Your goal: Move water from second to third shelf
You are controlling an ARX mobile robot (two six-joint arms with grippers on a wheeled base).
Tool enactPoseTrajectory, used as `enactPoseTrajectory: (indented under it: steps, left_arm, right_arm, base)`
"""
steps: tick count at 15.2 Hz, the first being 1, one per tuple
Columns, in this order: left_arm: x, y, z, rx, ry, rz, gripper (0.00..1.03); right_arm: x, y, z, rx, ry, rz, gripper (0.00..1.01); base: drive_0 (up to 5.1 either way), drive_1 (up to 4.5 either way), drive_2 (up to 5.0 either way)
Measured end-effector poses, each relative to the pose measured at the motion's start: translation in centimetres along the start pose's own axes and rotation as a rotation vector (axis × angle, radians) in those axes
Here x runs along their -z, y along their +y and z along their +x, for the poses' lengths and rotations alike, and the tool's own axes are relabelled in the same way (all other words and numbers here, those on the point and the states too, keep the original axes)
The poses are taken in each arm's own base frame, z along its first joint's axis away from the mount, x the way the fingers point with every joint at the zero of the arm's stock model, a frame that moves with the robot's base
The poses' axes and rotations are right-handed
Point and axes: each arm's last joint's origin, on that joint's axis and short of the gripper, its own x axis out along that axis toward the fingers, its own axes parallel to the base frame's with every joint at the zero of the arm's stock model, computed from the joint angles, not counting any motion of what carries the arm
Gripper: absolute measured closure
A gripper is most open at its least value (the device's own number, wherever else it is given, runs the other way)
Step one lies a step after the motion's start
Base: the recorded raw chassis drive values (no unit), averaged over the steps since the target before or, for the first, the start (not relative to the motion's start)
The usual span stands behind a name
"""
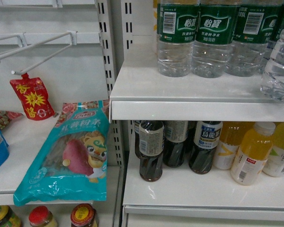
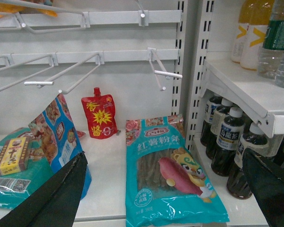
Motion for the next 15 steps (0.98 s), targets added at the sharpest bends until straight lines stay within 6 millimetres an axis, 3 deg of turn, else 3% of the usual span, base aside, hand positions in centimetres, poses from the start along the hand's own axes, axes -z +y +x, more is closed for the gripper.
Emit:
enactPoseTrajectory:
  steps: [4, 15]
  left_arm:
    - [0.0, 0.0, 0.0, 0.0, 0.0, 0.0, 0.05]
    - [0.0, 0.0, 0.0, 0.0, 0.0, 0.0, 0.05]
  right_arm:
    - [0.0, 0.1, 1.8, 0.039, 0.018, -0.002, 0.58]
    - [-0.1, 0.3, 3.8, 0.069, 0.027, -0.017, 0.58]
  base:
    - [0.0, 0.0, 0.0]
    - [0.0, 0.0, 0.0]
